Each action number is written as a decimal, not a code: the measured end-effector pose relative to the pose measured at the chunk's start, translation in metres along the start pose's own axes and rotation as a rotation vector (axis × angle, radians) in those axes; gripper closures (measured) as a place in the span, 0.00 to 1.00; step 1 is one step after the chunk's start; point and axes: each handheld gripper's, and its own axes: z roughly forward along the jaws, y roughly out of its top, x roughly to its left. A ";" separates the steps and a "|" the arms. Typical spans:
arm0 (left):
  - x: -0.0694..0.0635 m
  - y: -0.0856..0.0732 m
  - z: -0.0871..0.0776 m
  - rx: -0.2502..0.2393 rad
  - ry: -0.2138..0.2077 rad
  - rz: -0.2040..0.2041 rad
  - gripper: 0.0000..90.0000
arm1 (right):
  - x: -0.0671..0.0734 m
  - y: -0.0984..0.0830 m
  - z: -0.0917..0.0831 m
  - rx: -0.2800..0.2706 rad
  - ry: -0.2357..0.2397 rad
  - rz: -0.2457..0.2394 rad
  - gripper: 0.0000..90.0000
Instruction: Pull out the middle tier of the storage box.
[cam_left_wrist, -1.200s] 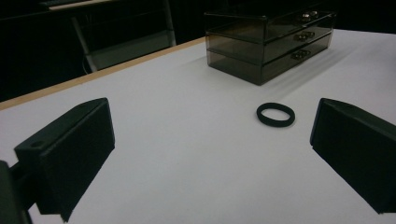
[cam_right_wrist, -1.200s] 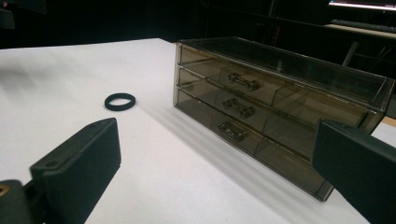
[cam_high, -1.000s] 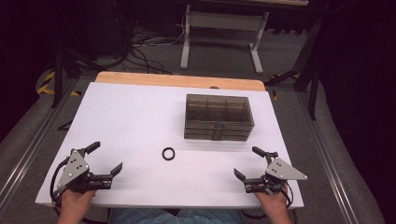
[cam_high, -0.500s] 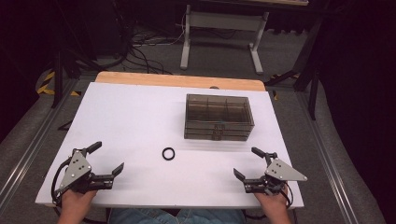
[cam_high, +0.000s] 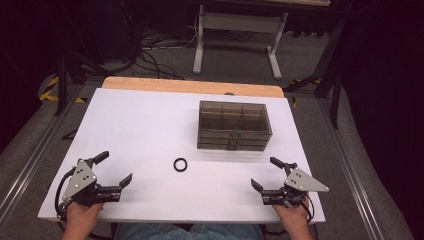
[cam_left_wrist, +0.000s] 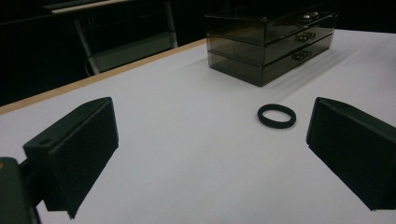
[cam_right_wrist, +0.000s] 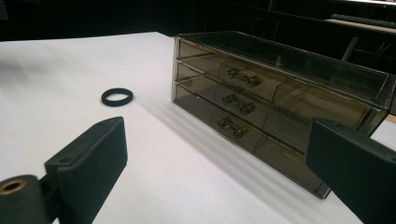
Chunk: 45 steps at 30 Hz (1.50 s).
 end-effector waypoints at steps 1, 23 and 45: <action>0.000 0.000 0.000 0.001 -0.001 0.001 0.03 | 0.000 0.000 0.000 0.000 0.000 0.000 0.07; -0.002 0.000 0.005 0.011 -0.020 0.008 0.03 | 0.006 0.021 0.020 0.017 0.064 -0.073 0.07; -0.004 0.002 0.016 0.020 -0.046 0.014 0.03 | 0.006 0.039 0.046 0.072 0.115 -0.124 0.06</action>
